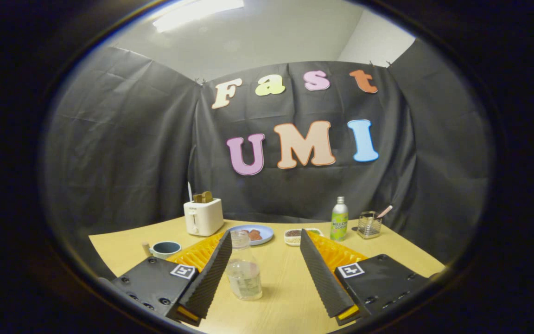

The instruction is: Take the bottle from table, then pour the juice into the cup, finally place the bottle on the coaster

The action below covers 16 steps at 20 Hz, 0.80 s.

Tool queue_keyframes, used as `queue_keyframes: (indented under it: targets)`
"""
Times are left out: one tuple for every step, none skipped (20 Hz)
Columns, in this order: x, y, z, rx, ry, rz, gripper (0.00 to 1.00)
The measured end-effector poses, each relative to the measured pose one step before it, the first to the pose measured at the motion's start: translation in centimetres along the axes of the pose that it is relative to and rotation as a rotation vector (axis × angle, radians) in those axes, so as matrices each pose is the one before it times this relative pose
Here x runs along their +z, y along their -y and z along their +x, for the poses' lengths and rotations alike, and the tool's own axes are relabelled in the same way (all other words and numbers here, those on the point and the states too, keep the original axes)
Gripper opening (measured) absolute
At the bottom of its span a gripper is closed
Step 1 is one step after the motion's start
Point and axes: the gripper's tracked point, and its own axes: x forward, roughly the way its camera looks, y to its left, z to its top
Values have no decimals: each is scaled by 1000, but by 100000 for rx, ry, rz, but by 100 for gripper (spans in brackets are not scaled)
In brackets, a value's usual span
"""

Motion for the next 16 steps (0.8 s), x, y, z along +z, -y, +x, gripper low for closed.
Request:
queue_keyframes:
  targets:
    - [-240, -405, 236, 961, -490, -523, 95]
    - [-358, -416, 194, 1005, -516, -605, 95]
    - [-301, -382, 195, 813, -615, -566, 95]
    - [-420, -361, 262, 737, -796, -438, 95]
    - [-384, -346, 192, 743, -951, -232, 95]
    - [-421, -297, 253, 792, -890, -60, 95]
    - [-369, -363, 221, 781, -996, -6, 95]
    - [-342, -112, 199, 416, -791, 89, 95]
    - [-385, -94, 220, 444, -960, 147, 95]
    - [-432, -150, 123, 414, -1023, 160, 95]
    - [-297, -172, 197, 371, -841, 188, 95]
    - [-322, -94, 285, 363, -815, 236, 95]
    - [-287, -146, 185, 380, -865, 128, 95]
    - [-408, -9, 230, 177, -956, 19, 95]
    - [-392, 7, 249, 30, -950, -59, 95]
    - [-430, -114, 171, 53, -999, 22, 95]
